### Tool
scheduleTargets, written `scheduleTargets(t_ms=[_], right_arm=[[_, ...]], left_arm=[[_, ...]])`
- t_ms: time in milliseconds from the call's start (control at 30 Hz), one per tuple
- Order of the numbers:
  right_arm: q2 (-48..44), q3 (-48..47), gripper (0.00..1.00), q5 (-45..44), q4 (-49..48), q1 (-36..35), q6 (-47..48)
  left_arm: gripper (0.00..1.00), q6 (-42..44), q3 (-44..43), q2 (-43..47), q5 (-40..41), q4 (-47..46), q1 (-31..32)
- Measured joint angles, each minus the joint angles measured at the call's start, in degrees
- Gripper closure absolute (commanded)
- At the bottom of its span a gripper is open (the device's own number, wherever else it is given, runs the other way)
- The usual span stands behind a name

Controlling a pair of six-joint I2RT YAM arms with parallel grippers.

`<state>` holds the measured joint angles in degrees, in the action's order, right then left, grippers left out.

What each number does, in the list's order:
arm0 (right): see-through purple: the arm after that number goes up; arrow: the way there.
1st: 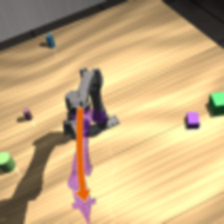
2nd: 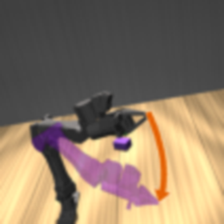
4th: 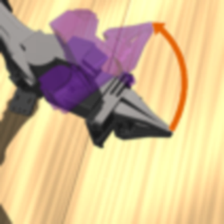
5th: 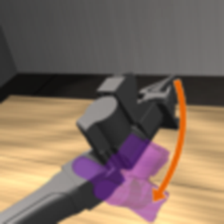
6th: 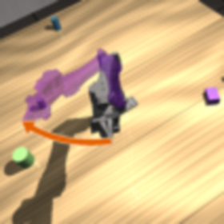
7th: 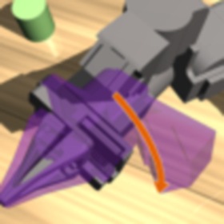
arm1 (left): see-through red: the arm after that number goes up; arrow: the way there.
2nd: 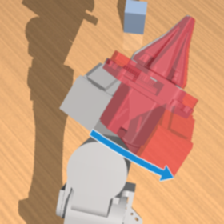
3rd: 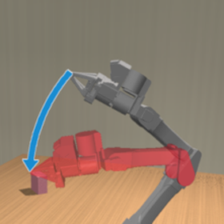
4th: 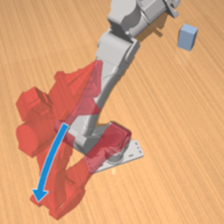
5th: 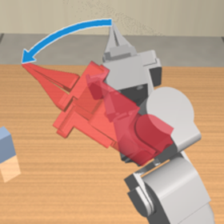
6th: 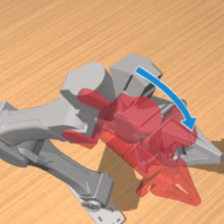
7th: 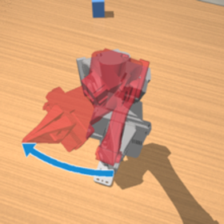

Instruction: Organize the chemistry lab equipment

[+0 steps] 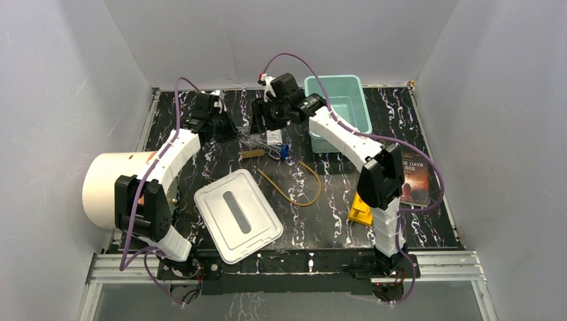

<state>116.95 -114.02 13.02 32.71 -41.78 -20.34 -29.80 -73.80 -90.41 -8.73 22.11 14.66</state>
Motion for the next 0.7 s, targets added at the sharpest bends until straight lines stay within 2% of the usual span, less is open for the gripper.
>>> scheduleTargets(t_ms=[67, 233, 700], right_arm=[[-0.24, 0.61, 0.28, -0.31, -0.35, 0.02, 2.71], [-2.58, 3.72, 0.29, -0.46, -0.90, 0.02, 7.10], [2.45, -8.33, 0.35, -11.98, 8.50, -1.03, 1.84]], left_arm=[[1.00, 0.00, -0.20, 0.00, -0.81, -0.70, -0.13], [1.00, 1.07, -0.20, 0.09, -2.71, -1.62, -0.09], [1.00, 1.42, -2.16, 0.04, 1.25, -2.36, 4.63]])
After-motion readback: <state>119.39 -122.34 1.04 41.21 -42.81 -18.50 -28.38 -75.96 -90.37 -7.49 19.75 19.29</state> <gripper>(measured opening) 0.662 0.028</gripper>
